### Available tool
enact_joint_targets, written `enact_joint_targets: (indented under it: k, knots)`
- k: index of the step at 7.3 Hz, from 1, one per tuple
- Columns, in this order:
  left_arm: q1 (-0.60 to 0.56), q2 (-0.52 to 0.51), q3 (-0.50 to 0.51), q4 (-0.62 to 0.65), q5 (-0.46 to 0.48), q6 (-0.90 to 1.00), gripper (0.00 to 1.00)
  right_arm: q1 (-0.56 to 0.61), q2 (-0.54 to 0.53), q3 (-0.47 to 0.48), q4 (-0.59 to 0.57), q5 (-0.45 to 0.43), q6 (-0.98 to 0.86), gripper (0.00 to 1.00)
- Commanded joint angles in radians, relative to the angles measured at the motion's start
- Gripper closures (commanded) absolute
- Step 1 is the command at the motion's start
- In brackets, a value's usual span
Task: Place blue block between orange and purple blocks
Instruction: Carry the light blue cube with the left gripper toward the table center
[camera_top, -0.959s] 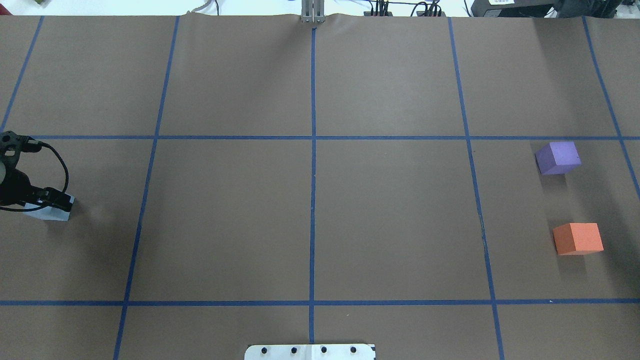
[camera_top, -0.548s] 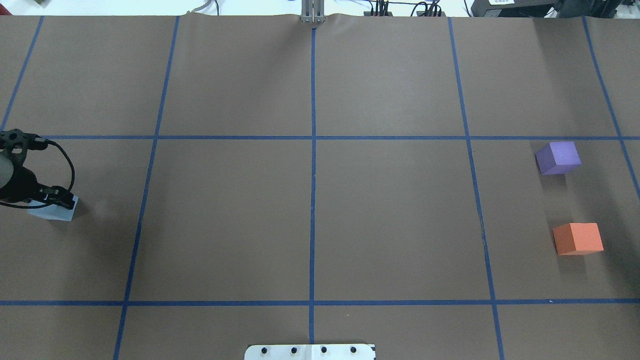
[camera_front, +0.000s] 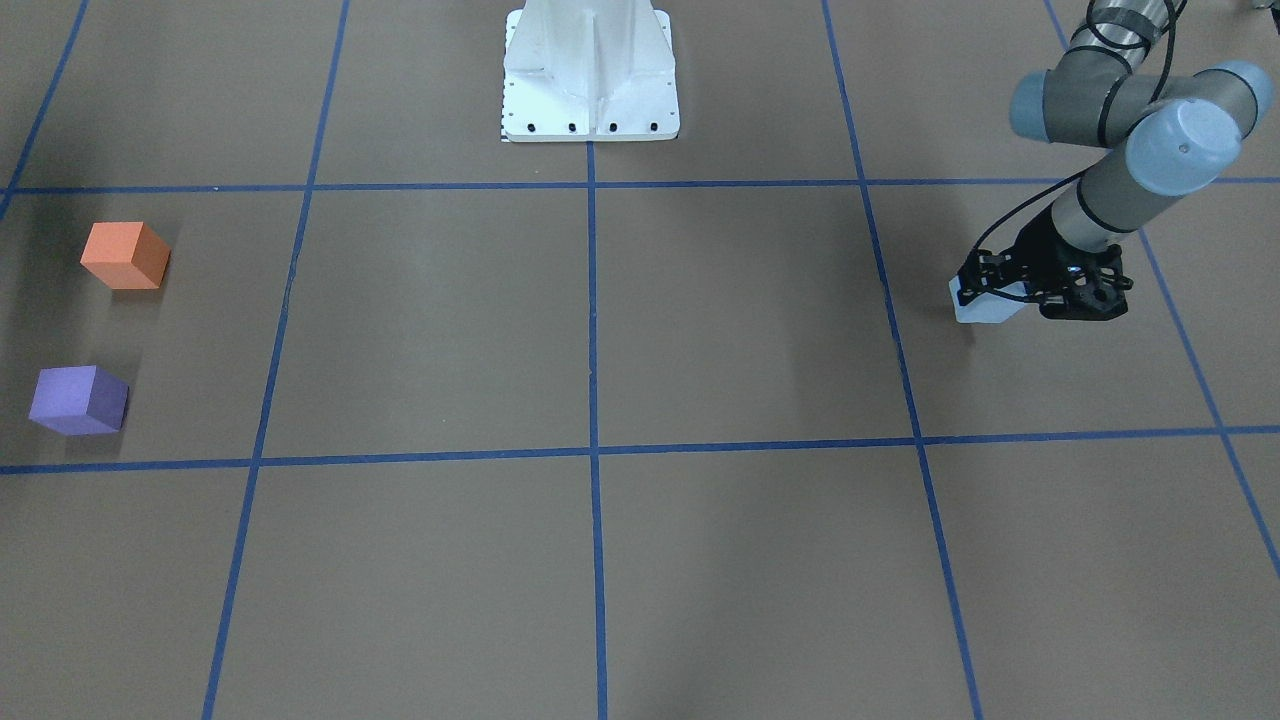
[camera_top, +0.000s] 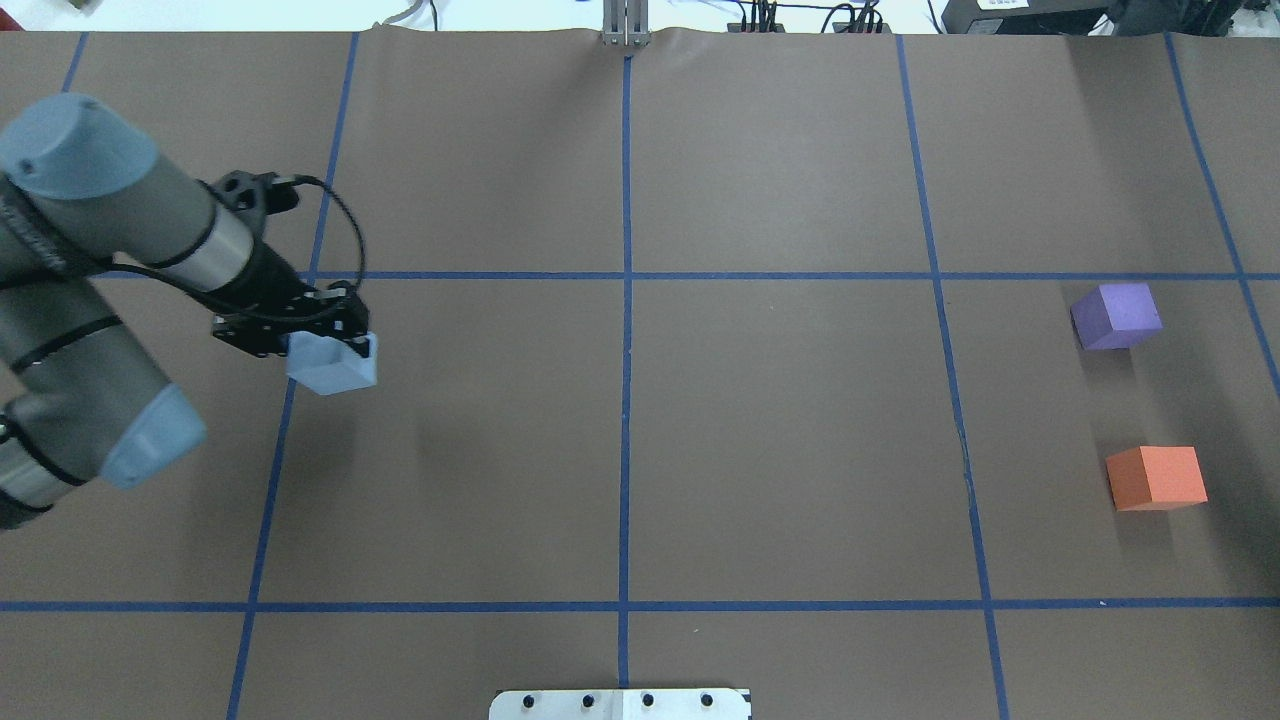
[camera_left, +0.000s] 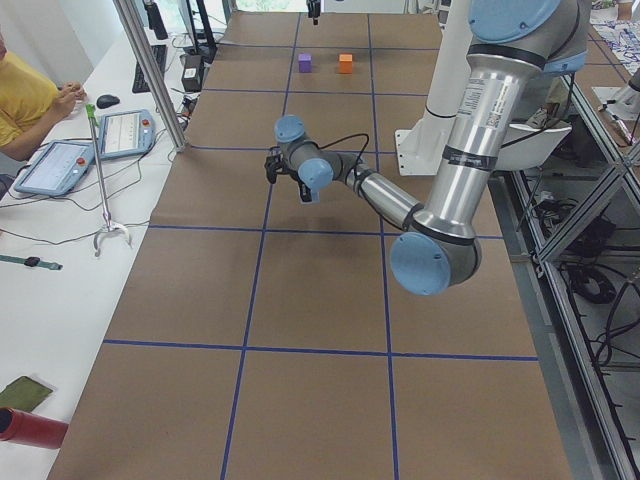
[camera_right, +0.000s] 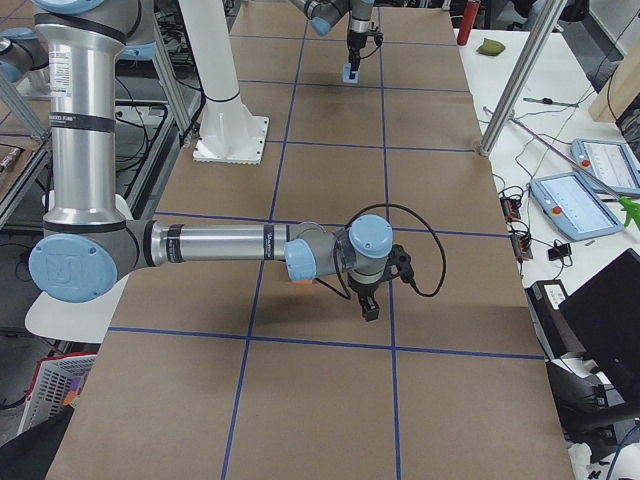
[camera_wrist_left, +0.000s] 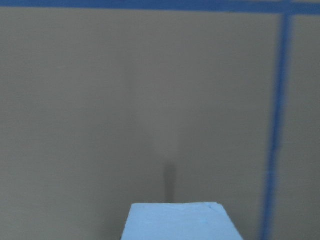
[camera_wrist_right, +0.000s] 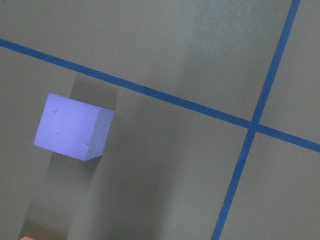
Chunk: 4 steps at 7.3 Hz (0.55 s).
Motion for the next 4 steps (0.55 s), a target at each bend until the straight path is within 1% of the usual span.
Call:
enact_joint_targets:
  k: [1,2,3,4]
  knots:
    - [0.180,-0.291,0.128,0.034,0.150,-0.195,1.00,0.001,0.000,-0.002,0.002,0.003,-0.007,0.00]
    - [0.214,-0.429,0.256,0.026,0.193,-0.242,1.00,0.001,0.000,-0.003,0.002,0.005,-0.004,0.00]
    - [0.227,-0.579,0.423,0.025,0.199,-0.274,1.00,0.001,0.000,-0.002,0.002,0.008,-0.002,0.00]
    - [0.245,-0.681,0.555,0.022,0.239,-0.282,1.00,0.001,0.000,-0.003,0.009,0.012,-0.002,0.00]
